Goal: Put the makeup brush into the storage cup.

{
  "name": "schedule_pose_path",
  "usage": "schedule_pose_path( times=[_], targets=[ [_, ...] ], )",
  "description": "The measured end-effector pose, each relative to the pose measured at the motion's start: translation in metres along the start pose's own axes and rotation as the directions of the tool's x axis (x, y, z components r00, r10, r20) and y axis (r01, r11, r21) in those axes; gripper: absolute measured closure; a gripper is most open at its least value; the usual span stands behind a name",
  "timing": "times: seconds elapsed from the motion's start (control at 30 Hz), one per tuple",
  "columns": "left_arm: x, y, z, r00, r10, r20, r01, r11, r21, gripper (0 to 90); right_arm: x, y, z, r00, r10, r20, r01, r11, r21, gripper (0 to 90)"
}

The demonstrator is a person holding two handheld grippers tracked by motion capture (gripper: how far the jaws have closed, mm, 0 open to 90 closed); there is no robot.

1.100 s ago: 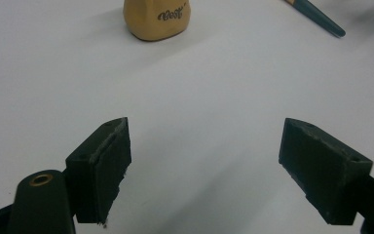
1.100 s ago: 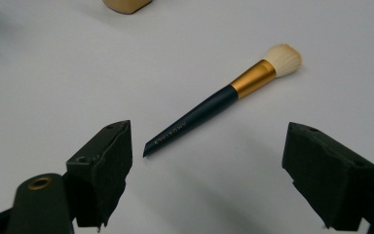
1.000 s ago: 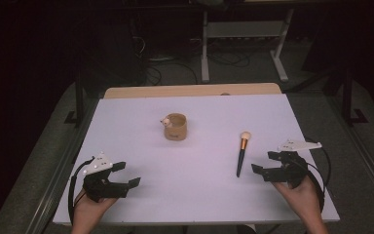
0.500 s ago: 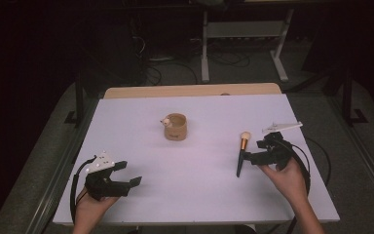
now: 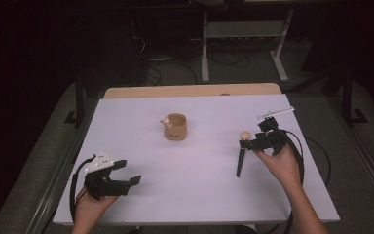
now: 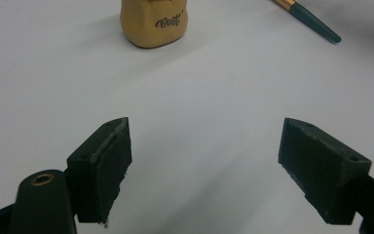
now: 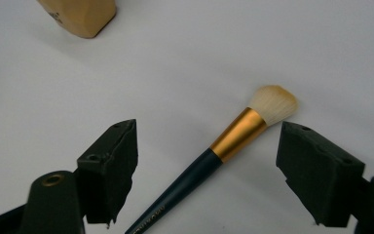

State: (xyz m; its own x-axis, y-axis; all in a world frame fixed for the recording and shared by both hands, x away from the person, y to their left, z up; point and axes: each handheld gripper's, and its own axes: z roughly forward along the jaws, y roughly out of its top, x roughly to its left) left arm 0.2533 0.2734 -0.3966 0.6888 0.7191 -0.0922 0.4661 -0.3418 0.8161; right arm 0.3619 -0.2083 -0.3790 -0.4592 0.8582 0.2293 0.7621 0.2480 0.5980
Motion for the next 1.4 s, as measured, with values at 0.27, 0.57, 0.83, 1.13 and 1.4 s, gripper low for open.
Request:
schedule_pose_path(
  times=[0.27,0.57,0.83,1.13,1.4],
  targets=[
    [-0.001,0.001,0.001,1.0,0.004,0.003,-0.004,1.0,0.002,19.2,-0.004,0.007,0.021,0.998,0.054,0.031,-0.057,0.994,0.095,27.0],
    [-0.002,0.002,0.001,0.9999,0.014,-0.002,-0.014,0.9999,0.002,19.4,-0.006,0.008,0.039,0.9932,0.111,0.033,-0.115,0.982,0.148,33.5],
    [-0.002,0.001,-0.002,0.9999,0.013,-0.009,-0.013,0.9999,-0.002,19.6,-0.011,0.007,0.051,0.9847,0.157,0.075,-0.169,0.967,0.192,40.4],
    [-0.002,0.001,0.0,0.9998,0.02,-0.007,-0.02,0.9998,0.006,20.0,-0.015,0.008,0.061,0.9735,0.202,0.108,-0.221,0.95,0.222,47.6],
    [-0.003,0.001,0.0,0.9998,0.021,-0.004,-0.021,0.9998,0.005,20.5,-0.004,0.009,0.065,0.971,0.114,0.21,-0.164,0.956,0.243,61.5]
  ],
)
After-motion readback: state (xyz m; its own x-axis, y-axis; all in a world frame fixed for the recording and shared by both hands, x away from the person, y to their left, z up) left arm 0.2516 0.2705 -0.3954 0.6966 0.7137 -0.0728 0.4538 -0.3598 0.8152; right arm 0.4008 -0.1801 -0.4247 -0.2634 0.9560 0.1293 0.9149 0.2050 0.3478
